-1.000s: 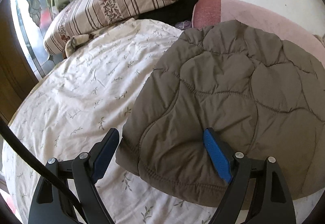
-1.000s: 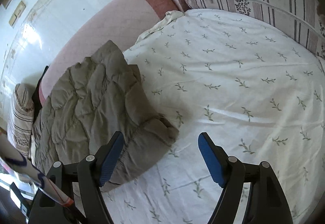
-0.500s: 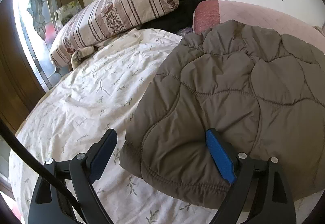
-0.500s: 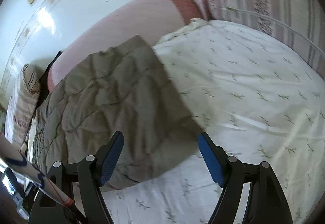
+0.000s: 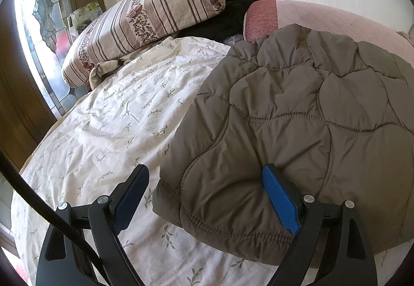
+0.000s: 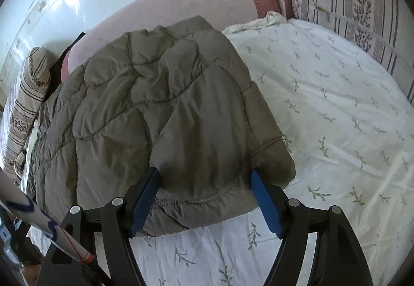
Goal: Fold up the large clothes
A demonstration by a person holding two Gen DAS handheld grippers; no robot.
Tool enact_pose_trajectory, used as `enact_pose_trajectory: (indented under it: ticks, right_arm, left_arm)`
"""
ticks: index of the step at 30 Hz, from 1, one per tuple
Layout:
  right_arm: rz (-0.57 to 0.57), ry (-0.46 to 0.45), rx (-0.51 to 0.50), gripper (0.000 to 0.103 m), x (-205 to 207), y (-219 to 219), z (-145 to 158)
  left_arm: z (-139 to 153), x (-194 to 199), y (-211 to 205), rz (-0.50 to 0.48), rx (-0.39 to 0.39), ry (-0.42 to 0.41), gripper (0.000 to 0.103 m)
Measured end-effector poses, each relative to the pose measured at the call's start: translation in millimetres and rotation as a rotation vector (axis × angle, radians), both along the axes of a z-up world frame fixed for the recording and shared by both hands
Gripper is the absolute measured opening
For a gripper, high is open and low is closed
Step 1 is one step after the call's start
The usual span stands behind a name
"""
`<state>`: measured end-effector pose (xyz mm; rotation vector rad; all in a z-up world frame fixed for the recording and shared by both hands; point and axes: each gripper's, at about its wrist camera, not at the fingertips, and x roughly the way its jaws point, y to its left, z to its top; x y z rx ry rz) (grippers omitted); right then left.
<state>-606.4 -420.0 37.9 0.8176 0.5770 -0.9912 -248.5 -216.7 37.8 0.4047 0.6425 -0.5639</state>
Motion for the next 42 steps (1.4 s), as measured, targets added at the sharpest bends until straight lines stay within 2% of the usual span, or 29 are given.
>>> enact_pose_trajectory:
  ticks: [10, 13, 16, 19, 23, 29, 34, 42]
  right_arm:
    - [-0.042, -0.074, 0.042, 0.080, -22.5, -7.4, 2.5]
    - [-0.056, -0.093, 0.060, 0.080, -25.6, -10.7, 1.5]
    - [-0.074, -0.111, 0.053, 0.082, -31.9, -12.1, 4.4]
    - [-0.117, -0.144, 0.070, 0.086, -43.1, -17.7, 1.5]
    - [-0.176, -0.259, 0.170, 0.087, -65.9, -28.3, -15.2]
    - [-0.250, -0.427, 0.319, 0.087, -88.9, -39.3, -46.6]
    - [-0.234, -0.459, 0.333, 0.087, -81.1, -39.3, -49.0]
    - [-0.226, -0.455, 0.336, 0.087, -69.8, -40.4, -52.8]
  left_arm:
    - [-1.0, 2.3, -2.1, 0.008, -0.005, 0.020, 0.089]
    - [0.3, 6.6, -0.6, 0.008, -0.013, 0.051, 0.089]
    - [2.2, 17.3, 5.1, 0.012, -0.040, 0.117, 0.093]
    - [0.6, 31.6, 14.3, 0.026, -0.095, 0.232, 0.094]
    - [-1.2, 46.2, 25.3, 0.035, -0.161, 0.380, 0.094]
    - [1.6, 53.4, 42.4, 0.024, -0.252, 0.505, 0.094]
    - [-3.5, 60.6, 49.6, 0.007, -0.298, 0.600, 0.094]
    - [-19.3, 76.6, 56.2, 0.019, -0.373, 0.755, 0.094]
